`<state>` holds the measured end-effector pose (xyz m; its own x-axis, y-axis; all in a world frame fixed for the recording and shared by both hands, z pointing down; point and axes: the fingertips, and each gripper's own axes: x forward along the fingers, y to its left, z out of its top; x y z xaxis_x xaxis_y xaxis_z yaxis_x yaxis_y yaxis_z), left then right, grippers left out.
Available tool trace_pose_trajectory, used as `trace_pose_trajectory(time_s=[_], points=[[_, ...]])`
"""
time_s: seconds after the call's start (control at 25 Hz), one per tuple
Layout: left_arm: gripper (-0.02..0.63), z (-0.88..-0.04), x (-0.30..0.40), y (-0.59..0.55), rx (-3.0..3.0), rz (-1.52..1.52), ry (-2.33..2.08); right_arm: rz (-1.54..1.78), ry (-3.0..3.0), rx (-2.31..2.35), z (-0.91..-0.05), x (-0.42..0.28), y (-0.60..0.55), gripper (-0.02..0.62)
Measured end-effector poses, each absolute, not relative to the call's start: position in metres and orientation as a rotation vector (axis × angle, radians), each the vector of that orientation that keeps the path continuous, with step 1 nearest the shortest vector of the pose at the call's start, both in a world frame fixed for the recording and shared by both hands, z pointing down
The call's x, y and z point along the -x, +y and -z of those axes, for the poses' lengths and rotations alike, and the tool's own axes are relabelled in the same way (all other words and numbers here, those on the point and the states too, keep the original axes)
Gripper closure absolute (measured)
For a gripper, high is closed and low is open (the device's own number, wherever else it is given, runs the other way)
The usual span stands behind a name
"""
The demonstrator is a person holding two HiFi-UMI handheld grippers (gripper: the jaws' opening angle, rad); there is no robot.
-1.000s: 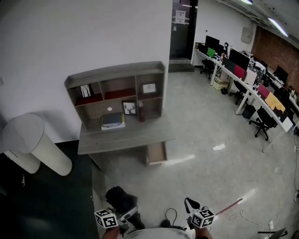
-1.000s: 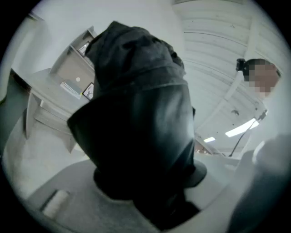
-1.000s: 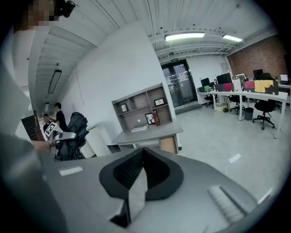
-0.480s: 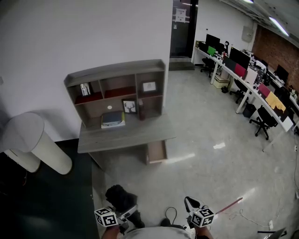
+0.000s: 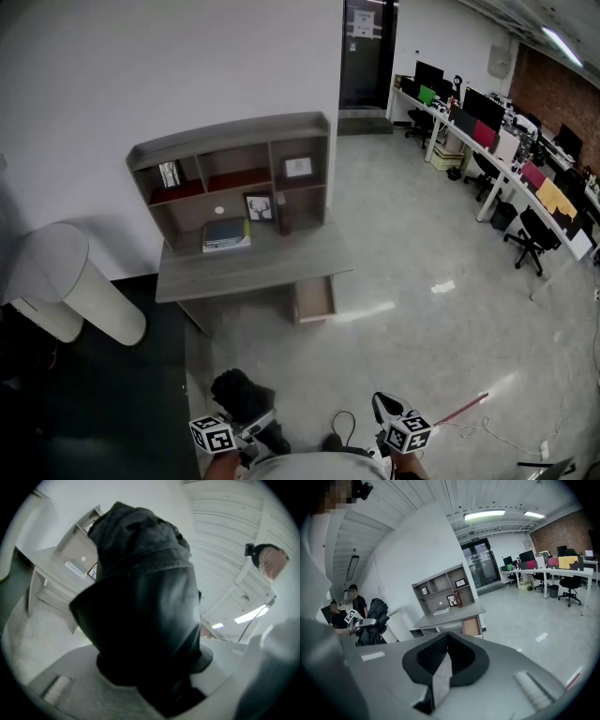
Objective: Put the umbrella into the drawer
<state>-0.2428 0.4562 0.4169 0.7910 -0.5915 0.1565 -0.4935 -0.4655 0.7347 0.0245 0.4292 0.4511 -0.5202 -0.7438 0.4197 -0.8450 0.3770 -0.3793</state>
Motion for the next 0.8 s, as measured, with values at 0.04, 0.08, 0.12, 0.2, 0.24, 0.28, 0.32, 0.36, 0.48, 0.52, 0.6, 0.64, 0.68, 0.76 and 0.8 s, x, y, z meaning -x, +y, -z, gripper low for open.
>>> trace_pose_trajectory(time_s=[0.04,0.08,0.12,0.2,0.24,0.28,0.32,0.36,0.48,0.52,0.6,0.64,0.68,0.76,0.8], points=[[0.377,-0.417,0.241,0.456,-2.149,0.151,-0.804,-0.841,-2.451,-1.432,-0.452,-0.027,0.429,0.589],[0.377,-0.418,0.238,0.456,-2.146,0.150,-0.807,-0.844,-2.449,-1.432,-0.452,-0.031,0.429,0.589],[0.377,-0.418,0.235,0.456,-2.142,0.149,-0.812,-0.846,-2.448,-1.432,-0.453,-0.034,0.429,0.591],[0.377,-0.419,0.230,0.456,-2.137,0.151,-0.822,-0.849,-2.449,-1.429,-0.454,-0.041,0.428,0.589],[0.377,-0.420,0.227,0.456,-2.133,0.153,-0.828,-0.851,-2.451,-1.426,-0.455,-0.044,0.427,0.591],[0.377,-0.421,0.224,0.456,-2.129,0.157,-0.834,-0.854,-2.452,-1.422,-0.456,-0.047,0.426,0.591],[0.377,-0.422,0.221,0.455,-2.124,0.162,-0.839,-0.857,-2.454,-1.417,-0.457,-0.051,0.426,0.591],[0.377,-0.422,0.217,0.455,-2.120,0.168,-0.843,-0.857,-2.455,-1.412,-0.457,-0.055,0.425,0.589],[0.377,-0.425,0.201,0.457,-2.111,0.179,-0.851,-0.856,-2.455,-1.403,-0.460,-0.071,0.425,0.589],[0.377,-0.427,0.196,0.457,-2.108,0.178,-0.854,-0.859,-2.453,-1.401,-0.462,-0.077,0.425,0.589],[0.377,-0.429,0.185,0.457,-2.104,0.176,-0.861,-0.867,-2.449,-1.394,-0.465,-0.088,0.424,0.591],[0.377,-0.430,0.180,0.457,-2.102,0.175,-0.864,-0.869,-2.448,-1.388,-0.467,-0.093,0.424,0.589],[0.377,-0.432,0.175,0.456,-2.101,0.176,-0.867,-0.869,-2.449,-1.381,-0.469,-0.098,0.423,0.591],[0.377,-0.433,0.163,0.457,-2.099,0.180,-0.873,-0.863,-2.454,-1.366,-0.470,-0.109,0.423,0.589],[0.377,-0.433,0.157,0.456,-2.098,0.183,-0.875,-0.859,-2.455,-1.360,-0.470,-0.115,0.422,0.591]])
